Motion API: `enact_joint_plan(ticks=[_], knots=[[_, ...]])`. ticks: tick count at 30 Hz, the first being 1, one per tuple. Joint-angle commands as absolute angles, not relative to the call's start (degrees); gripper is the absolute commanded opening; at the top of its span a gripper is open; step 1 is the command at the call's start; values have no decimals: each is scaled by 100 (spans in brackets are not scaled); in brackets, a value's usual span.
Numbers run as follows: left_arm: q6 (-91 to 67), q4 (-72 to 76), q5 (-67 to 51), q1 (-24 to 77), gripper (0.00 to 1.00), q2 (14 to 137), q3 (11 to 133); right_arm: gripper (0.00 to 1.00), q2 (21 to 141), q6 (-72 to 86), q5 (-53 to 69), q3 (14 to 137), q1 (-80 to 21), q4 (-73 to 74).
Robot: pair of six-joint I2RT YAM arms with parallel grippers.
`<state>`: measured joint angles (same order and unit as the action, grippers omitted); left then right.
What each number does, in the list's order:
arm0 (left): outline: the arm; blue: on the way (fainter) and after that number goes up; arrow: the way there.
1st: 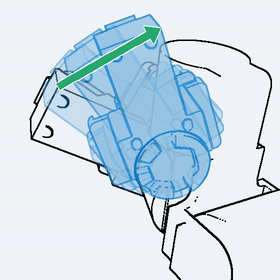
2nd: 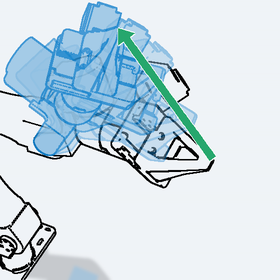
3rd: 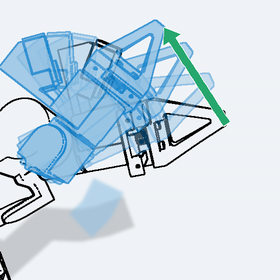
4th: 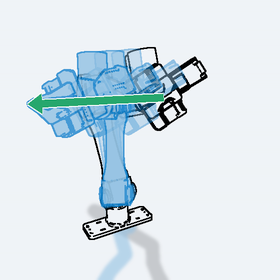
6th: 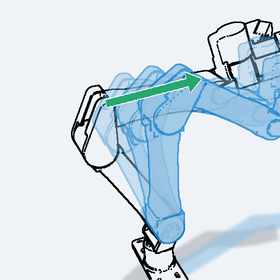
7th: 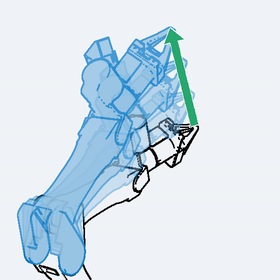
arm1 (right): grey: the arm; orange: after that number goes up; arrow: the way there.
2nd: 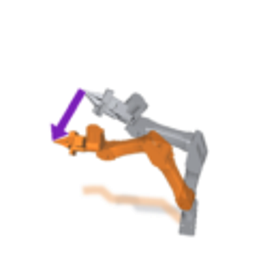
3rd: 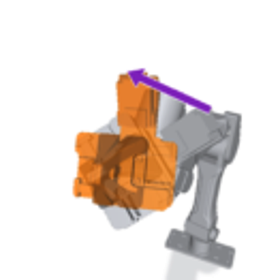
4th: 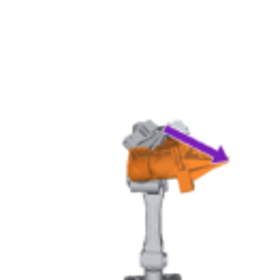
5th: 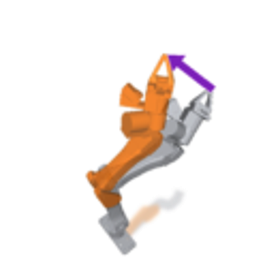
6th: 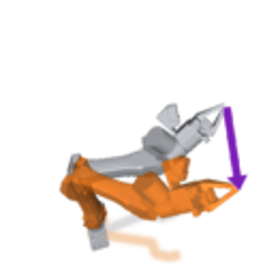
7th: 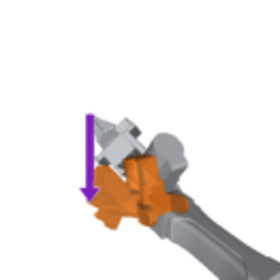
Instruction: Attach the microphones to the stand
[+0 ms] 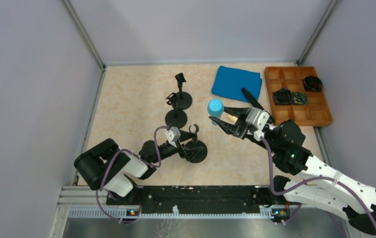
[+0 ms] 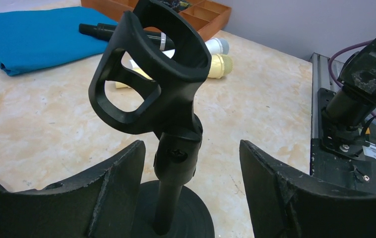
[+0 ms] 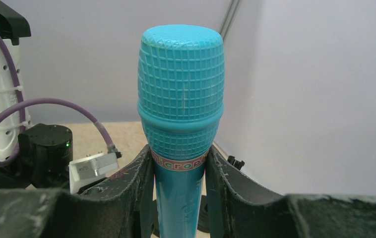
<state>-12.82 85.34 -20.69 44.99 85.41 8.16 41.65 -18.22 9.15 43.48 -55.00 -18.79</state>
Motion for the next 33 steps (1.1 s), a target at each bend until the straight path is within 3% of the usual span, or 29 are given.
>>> enact_joint_plan(ticks=[1, 25, 33], knots=[[-1504, 10270, -2266, 4448, 76, 8500, 931, 0, 4087, -1793, 958, 4355, -5529, -2050], [-1602, 10206, -2269, 4412, 75, 8060, 1011, 0, 4182, -1755, 1062, 4394, -5528, -2071], [-1657, 10160, -2356, 4412, 66, 8132, 1072, 0, 4218, -1740, 1089, 4395, -5524, -2076]])
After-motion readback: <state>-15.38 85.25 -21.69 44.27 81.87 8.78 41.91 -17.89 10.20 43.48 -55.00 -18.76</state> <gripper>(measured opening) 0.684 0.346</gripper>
